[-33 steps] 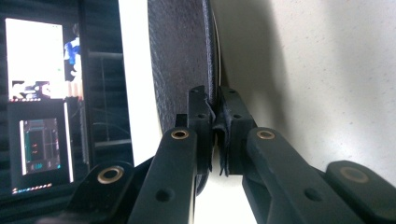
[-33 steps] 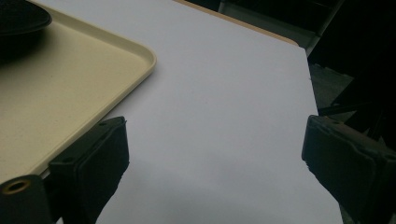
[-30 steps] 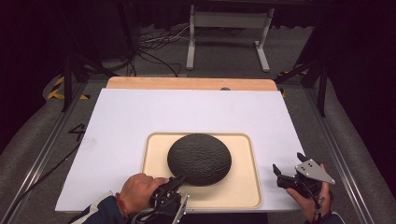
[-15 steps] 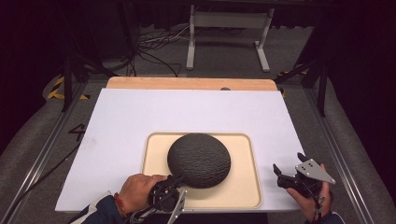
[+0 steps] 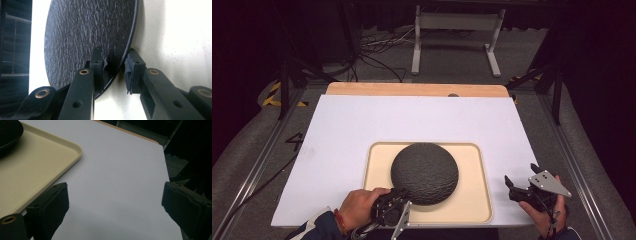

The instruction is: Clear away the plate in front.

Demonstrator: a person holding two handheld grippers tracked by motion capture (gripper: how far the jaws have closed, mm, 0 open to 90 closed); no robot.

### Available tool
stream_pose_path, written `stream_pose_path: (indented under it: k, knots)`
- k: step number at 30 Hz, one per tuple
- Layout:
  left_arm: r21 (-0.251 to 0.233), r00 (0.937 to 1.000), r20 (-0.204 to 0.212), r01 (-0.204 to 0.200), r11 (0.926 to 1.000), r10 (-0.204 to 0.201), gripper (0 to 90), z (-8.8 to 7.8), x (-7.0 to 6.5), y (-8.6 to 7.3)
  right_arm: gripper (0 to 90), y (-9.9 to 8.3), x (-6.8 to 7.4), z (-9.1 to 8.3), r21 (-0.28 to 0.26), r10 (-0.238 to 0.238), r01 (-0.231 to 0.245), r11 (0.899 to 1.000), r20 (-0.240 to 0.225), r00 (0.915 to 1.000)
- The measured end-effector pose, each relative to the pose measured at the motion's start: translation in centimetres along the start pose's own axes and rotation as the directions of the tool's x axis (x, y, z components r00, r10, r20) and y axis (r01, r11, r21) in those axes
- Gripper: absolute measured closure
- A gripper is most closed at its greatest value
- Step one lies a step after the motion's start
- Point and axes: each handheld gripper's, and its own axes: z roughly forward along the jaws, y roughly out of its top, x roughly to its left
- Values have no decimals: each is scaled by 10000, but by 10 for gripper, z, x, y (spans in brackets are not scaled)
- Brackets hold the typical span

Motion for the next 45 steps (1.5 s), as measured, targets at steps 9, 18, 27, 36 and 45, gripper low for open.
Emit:
stream_pose_path:
  k: [9,18,27,36,45]
  knots:
    - [-302,9986,127,522,9982,-519,701,-9,0,-4,75,0,0,0,-7,-12,12,10000,-18,10000]
    - [-666,9979,268,610,9959,-593,659,-16,2,-7,75,1,1,0,-15,-24,24,10000,-12,10000]
    - [-1078,9915,16,1295,9857,-1301,561,-24,13,-8,75,1,1,1,20,-70,71,10000,-59,10000]
    - [-1180,9811,-581,1770,9771,-1847,431,-22,27,-12,75,1,2,1,35,-95,96,9999,-83,9999]
    - [-1315,9488,-1094,2818,9504,-2964,234,-18,40,-18,75,1,2,1,47,-88,89,9999,-91,9999]
